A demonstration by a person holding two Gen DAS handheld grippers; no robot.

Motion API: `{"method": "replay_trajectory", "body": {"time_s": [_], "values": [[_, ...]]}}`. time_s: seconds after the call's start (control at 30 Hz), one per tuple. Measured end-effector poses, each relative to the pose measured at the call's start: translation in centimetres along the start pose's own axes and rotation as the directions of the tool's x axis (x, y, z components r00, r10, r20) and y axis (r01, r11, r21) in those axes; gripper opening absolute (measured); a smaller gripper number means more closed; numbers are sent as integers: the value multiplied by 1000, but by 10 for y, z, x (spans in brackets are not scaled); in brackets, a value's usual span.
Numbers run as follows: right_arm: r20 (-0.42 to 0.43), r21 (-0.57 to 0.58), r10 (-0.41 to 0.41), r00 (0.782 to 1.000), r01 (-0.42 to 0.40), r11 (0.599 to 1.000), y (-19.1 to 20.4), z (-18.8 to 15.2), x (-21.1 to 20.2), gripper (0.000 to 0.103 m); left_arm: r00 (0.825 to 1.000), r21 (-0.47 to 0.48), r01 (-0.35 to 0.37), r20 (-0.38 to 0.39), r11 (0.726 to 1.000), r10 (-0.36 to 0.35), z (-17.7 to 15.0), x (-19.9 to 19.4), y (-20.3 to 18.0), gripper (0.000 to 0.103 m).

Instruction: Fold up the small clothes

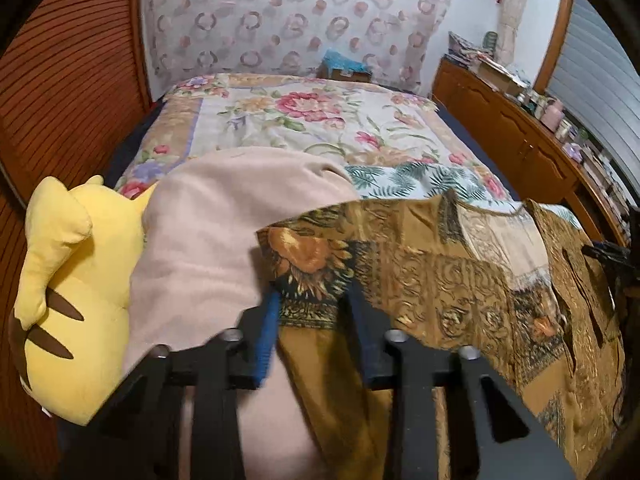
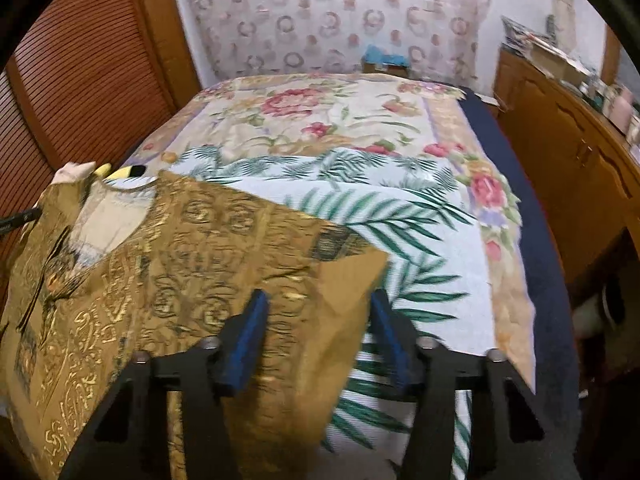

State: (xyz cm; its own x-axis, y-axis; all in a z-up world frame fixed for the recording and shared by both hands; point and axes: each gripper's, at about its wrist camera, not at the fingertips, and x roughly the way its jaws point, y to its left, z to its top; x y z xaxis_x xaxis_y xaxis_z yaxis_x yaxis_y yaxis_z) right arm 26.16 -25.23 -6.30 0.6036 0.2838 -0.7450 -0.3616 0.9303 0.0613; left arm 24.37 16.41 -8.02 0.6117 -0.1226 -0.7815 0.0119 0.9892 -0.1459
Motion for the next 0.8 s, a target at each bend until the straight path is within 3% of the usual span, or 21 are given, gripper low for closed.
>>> {"method": "replay_trajectory", "body": {"time_s": [0.07, 0.13, 0.23, 0.4, 0.8], "values": [[0, -6, -10, 1000, 10, 1000, 0, -1, 0, 45, 1000, 12, -13, -11, 1000, 13, 0, 0, -2, 18], [2, 27, 15, 1000, -15, 1000, -8, -1, -1, 29, 1000, 12, -12, -10, 1000, 12, 1, -2, -3, 10], [-7, 77, 76, 997, -75, 994, -17, -2, -1, 9, 1000, 15, -2, 3, 1000, 2, 1, -10, -6, 7], [47, 82, 99, 994, -103, 991, -15, -5, -18, 4, 998, 31, 14, 56, 999, -15, 1, -33, -19, 6], [220, 6, 135, 966, -140, 990, 13, -30, -95, 3, 980, 64, 34, 195, 997, -46, -20, -99, -44, 6]]}}
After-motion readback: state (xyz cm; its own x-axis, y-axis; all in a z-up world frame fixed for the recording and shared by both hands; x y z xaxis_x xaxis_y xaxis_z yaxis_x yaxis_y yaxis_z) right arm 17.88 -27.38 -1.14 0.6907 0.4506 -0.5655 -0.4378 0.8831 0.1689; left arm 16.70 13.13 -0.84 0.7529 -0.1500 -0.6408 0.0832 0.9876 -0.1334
